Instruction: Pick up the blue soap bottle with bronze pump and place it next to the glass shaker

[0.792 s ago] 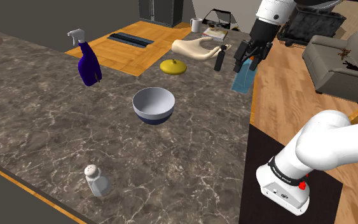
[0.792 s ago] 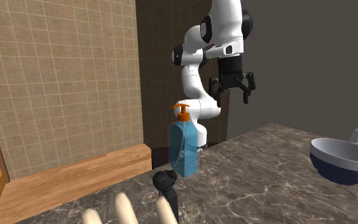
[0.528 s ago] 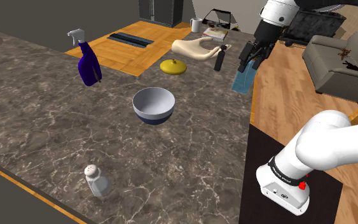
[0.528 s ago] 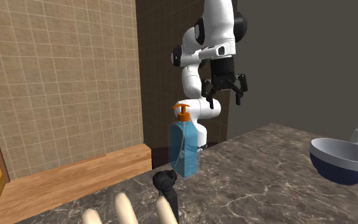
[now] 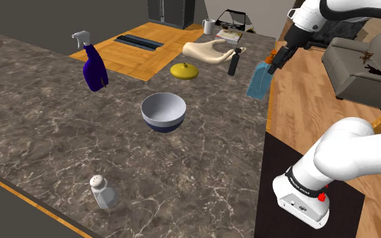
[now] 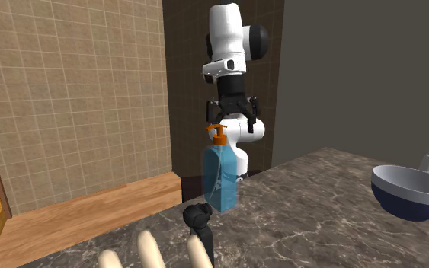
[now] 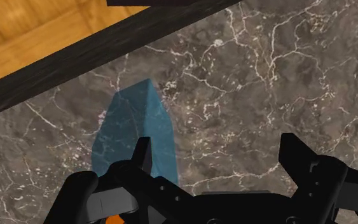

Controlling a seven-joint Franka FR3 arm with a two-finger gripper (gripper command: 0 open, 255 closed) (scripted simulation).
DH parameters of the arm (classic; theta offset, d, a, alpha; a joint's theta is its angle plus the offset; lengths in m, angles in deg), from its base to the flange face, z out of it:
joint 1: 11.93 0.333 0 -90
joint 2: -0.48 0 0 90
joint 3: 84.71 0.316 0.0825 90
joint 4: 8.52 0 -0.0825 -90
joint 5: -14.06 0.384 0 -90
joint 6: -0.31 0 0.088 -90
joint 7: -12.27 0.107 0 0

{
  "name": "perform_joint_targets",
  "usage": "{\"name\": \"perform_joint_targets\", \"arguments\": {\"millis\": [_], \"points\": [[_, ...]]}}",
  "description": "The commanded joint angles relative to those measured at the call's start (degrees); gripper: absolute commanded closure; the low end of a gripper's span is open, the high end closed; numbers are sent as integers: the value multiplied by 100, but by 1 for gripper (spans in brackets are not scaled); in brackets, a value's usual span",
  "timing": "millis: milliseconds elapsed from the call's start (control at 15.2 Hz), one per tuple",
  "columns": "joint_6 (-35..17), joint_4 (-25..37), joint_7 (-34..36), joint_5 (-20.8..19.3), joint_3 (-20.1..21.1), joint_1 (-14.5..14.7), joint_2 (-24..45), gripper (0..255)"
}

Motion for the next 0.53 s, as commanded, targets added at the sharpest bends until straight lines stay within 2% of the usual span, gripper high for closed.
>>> {"name": "perform_joint_targets", "arguments": {"millis": [0,264,462], "points": [[-238,21,-512,-212,-299,17,81,0],[-658,158,-1414,-517,-885,89,303,0],[-900,-42,-1409,-544,-932,92,343,0]]}}
